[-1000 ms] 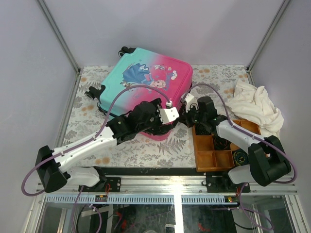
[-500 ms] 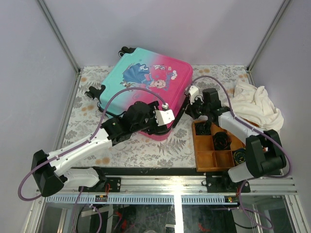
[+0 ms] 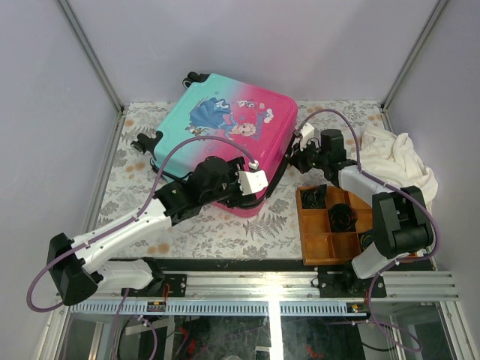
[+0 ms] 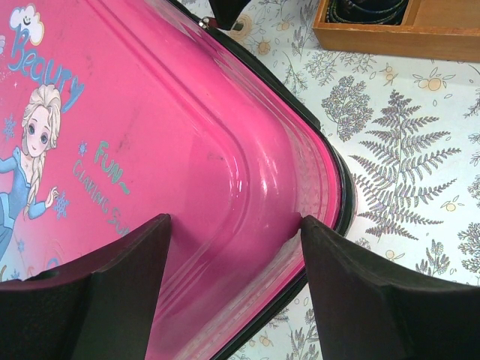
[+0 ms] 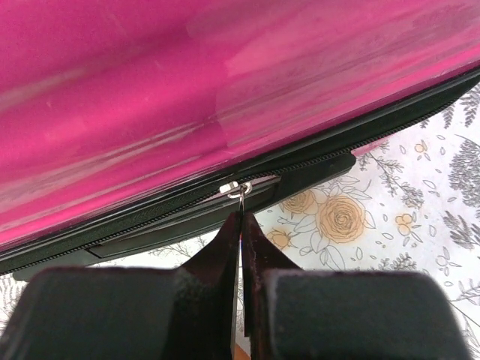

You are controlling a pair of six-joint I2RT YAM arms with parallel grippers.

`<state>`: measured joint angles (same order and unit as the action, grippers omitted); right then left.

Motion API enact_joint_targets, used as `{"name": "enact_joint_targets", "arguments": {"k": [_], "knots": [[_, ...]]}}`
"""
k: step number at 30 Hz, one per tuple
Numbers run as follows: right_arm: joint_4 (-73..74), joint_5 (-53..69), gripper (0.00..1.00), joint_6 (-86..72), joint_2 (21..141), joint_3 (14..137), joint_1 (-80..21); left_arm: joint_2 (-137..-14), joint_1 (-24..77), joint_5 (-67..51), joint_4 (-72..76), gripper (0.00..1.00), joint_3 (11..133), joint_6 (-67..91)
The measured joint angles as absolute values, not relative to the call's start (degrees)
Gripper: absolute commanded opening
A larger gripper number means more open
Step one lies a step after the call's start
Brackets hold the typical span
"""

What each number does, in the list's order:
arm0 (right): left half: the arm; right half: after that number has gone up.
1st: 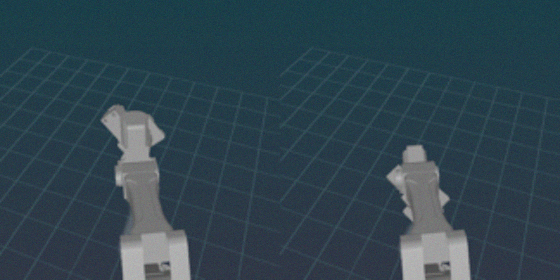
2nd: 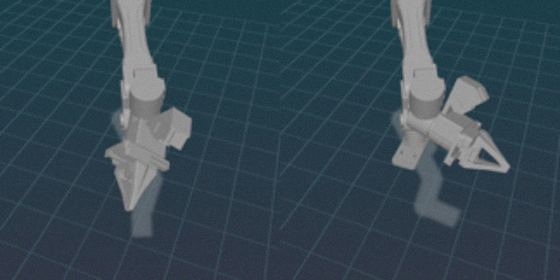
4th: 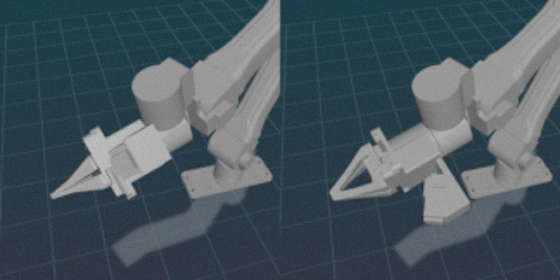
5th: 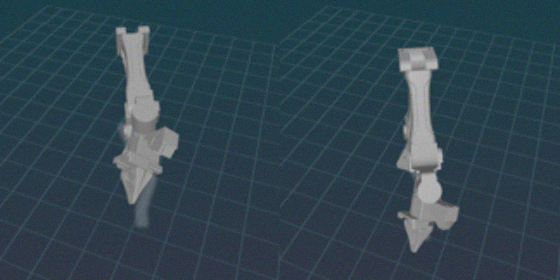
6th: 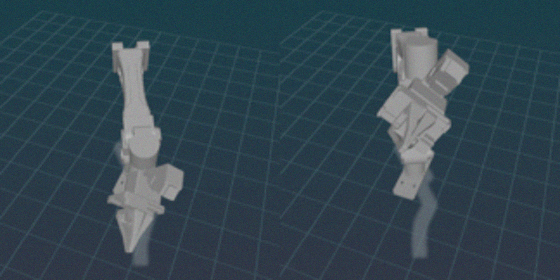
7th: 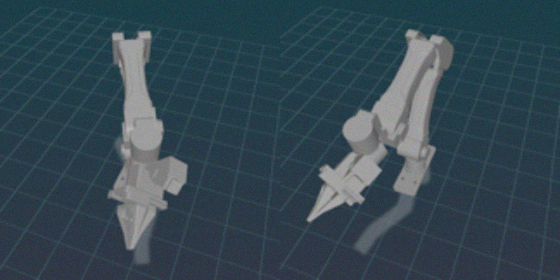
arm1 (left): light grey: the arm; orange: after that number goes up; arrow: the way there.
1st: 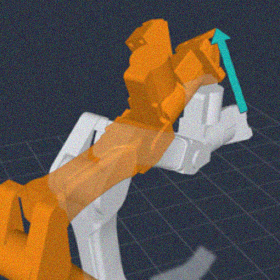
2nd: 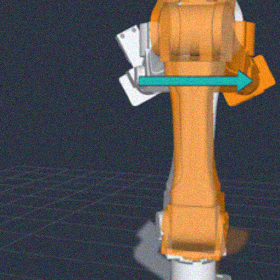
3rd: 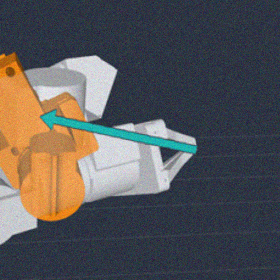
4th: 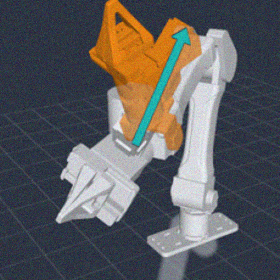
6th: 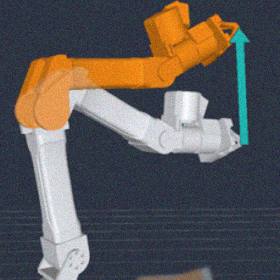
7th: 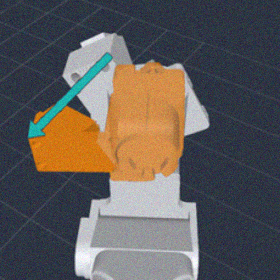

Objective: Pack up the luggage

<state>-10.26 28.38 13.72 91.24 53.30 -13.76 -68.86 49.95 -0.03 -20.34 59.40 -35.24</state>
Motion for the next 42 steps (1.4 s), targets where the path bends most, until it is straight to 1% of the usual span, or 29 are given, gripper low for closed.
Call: {"name": "enact_joint_targets", "arguments": {"k": [7, 8, 10, 17, 21, 23, 24, 25, 26, 27, 31, 34, 35, 42], "knots": [[-16.7, 32.2, 0.00, 11.1, 94.7, 51.9, -13.1, -68.9, 49.8, -0.3, -20.4, 0.67, 59.5, -35.2], [-17.0, 32.5, 0.02, 10.9, 94.7, 51.9, -13.0, -68.9, 49.8, -0.3, -20.4, 0.67, 59.5, -35.2], [-17.8, 33.0, 0.08, 10.5, 95.0, 51.9, -13.0, -68.9, 49.8, -0.3, -20.5, 0.67, 59.5, -35.2], [-21.2, 34.1, 0.20, 8.8, 97.1, 51.9, -12.8, -68.9, 49.4, -0.2, -20.6, 0.67, 59.7, -35.3], [-22.6, 34.6, 0.22, 8.0, 98.3, 51.9, -12.9, -69.1, 49.4, -0.2, -20.9, 0.68, 60.0, -35.3], [-22.7, 34.6, 0.19, 7.7, 98.4, 51.9, -12.9, -69.2, 49.4, -0.2, -21.0, 0.68, 60.1, -35.3], [-22.8, 34.6, 0.15, 7.7, 98.5, 51.9, -12.9, -69.2, 49.4, -0.2, -21.1, 0.68, 60.1, -35.3], [-22.9, 34.6, 0.10, 7.6, 98.5, 51.9, -12.9, -69.2, 49.4, -0.2, -21.1, 0.70, 60.1, -35.3], [-23.0, 34.5, 0.03, 7.6, 98.6, 51.9, -12.9, -69.2, 49.4, -0.3, -21.1, 0.74, 60.1, -35.2], [-23.2, 34.3, 0.01, 7.5, 98.6, 51.9, -12.9, -69.3, 49.4, -0.2, -21.2, 0.78, 60.3, -35.2], [-23.2, 34.1, 0.00, 7.4, 98.6, 51.9, -12.9, -70.4, 49.1, 1.3, -23.0, 0.92, 62.0, -33.1], [-23.2, 34.1, 0.00, 7.4, 98.4, 51.8, -12.9, -72.1, 49.8, 3.1, -24.3, 0.98, 63.9, -30.6], [-23.2, 34.0, 0.00, 7.3, 98.2, 51.6, -12.9, -72.4, 50.2, 3.4, -24.3, 1.00, 64.2, -30.3], [-23.0, 33.9, 0.00, 6.7, 97.9, 51.3, -13.4, -79.3, 54.0, 7.2, -23.3, 0.99, 69.7, -26.7]]}}
